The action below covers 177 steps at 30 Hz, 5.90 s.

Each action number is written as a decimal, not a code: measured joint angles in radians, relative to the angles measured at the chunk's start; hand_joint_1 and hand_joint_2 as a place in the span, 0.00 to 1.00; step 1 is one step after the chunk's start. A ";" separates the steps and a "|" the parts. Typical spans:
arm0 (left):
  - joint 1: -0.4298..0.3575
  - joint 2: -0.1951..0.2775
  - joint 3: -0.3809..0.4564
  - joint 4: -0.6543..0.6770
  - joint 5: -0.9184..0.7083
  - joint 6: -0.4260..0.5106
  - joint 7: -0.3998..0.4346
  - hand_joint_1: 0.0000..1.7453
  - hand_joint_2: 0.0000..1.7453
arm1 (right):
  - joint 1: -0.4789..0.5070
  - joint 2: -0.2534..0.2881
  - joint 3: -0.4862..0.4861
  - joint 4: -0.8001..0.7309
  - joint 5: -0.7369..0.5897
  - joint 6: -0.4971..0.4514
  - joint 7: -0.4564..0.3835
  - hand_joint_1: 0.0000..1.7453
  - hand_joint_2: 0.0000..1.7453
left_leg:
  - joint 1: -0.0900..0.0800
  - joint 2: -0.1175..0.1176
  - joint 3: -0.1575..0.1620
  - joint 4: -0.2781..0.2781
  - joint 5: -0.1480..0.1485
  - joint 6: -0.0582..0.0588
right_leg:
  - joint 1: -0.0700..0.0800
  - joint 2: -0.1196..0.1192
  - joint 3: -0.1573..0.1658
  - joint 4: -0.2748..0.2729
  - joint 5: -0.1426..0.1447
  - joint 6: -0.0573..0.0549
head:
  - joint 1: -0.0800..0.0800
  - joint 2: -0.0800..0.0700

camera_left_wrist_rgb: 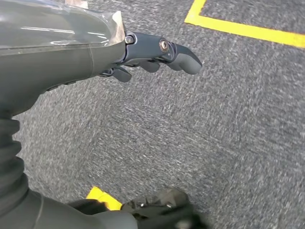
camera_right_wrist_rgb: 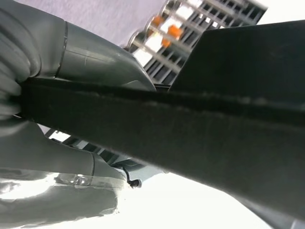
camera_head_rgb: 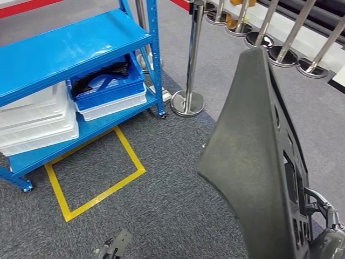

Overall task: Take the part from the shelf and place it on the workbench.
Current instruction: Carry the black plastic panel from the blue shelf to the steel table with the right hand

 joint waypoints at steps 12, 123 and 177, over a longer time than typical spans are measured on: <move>-0.003 0.002 0.000 0.000 -0.004 0.000 0.004 0.00 1.00 | 0.012 0.019 -0.024 -0.005 -0.016 0.000 -0.026 1.00 1.00 | 0.007 -0.069 0.063 -0.189 0.121 0.030 | -0.002 0.080 -0.032 0.058 -0.030 0.031 | 0.003 0.000; -0.010 0.003 0.016 0.000 0.001 0.006 0.002 0.00 1.00 | 0.016 0.070 -0.130 -0.021 -0.034 0.000 -0.031 1.00 1.00 | 0.005 -0.018 0.010 -0.012 -0.004 -0.008 | 0.002 0.001 0.003 0.001 -0.013 -0.018 | 0.002 0.000; -0.005 0.003 0.031 0.000 0.014 -0.006 0.004 0.00 1.00 | 0.026 0.065 -0.121 -0.021 -0.040 0.001 -0.029 1.00 1.00 | 0.007 0.043 0.117 -0.207 0.081 0.000 | -0.008 -0.071 -0.025 0.027 -0.006 0.044 | 0.011 0.000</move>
